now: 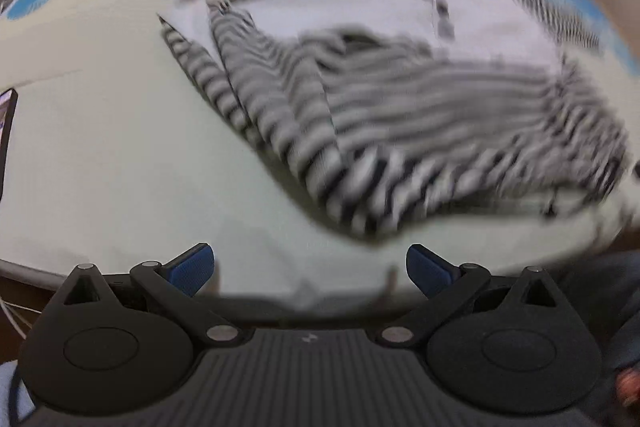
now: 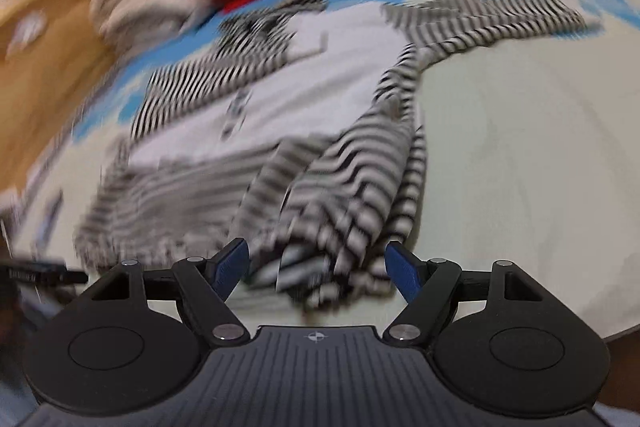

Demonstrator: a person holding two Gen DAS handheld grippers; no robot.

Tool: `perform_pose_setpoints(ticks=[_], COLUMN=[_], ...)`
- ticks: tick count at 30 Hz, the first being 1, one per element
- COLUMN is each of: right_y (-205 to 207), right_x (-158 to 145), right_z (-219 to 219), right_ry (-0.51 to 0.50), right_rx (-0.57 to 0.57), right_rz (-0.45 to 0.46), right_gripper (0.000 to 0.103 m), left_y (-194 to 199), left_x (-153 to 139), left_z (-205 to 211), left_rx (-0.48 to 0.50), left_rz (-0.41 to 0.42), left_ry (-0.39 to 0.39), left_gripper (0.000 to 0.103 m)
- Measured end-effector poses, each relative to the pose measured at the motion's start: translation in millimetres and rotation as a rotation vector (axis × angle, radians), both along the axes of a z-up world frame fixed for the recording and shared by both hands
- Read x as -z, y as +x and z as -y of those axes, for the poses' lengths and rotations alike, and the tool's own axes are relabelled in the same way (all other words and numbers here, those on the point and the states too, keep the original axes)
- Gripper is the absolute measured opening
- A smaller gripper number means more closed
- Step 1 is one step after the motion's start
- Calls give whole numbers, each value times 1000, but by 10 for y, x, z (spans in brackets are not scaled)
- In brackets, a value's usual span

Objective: Fold small clothes

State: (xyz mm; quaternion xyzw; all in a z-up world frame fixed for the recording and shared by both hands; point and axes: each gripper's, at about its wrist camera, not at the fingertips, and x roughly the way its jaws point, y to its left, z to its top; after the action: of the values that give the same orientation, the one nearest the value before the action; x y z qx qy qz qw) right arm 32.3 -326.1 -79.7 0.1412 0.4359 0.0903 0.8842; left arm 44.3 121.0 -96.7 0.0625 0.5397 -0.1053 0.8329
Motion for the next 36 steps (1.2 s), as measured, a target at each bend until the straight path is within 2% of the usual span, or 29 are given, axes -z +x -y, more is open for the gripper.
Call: perform_pose_setpoints(ticks=[2,3,4,5,6,7,8,9,13,17,20,22,24,28,30,32,33,35,36], right_y=[57,115,174,259,336,433,511,603,966,1098,1050,982,977,1024,1043,1059,1067,1102,1126], right_x=[102,158,199,232,240,214,187,141,71,184,217,216,230,279,288,267,252,237,235], right_z=[-112,-144,-168,-169,-141,-83,-44,0,76,6,17,54,108,127,107,93,99,128,152], right_ry=[-42,-57,-65,-57,-30,10,37,59,88,82,97,122,149,178,181,187,196,206,208], right_rx=[-14,-8,0,7,25,57,79,106,139,118,121,132,142,153,155,158,158,159,164], right_rz=[-68,-95,-111,-128,-134,-127,-109,-83,-46,-71,-56,-36,-27,-23,-16,-4,6,21,32], right_gripper=[76,76,67,48,39,25,15,13,12,12,13,13,13,13,13,13,14,13,13], left_y=[36,87,148,235,322,406,496,571,920,1063,986,793,563,207,169,272,365,528,597], left_x=[98,89,56,16,-42,-99,-157,-214,-250,-91,-86,-180,-262,-200,-75,54,105,137,124], left_z=[61,62,52,49,46,49,66,86,125,118,83,60,54,152,230,278,271,210,186], left_rx=[-27,-49,-63,-78,-86,-95,-107,-123,-164,-181,-204,-203,-187,-114,-88,-117,-155,-211,-227], left_rz=[3,21,36,39,51,65,83,104,129,77,57,91,126,111,85,88,93,102,104], left_ry=[40,20,0,-26,-68,-100,-120,-129,-107,-98,-127,-141,-158,-127,-91,-48,-38,-87,-120], left_gripper=[102,100,99,97,93,90,84,84,84,86,88,89,95,96,96,96,95,90,79])
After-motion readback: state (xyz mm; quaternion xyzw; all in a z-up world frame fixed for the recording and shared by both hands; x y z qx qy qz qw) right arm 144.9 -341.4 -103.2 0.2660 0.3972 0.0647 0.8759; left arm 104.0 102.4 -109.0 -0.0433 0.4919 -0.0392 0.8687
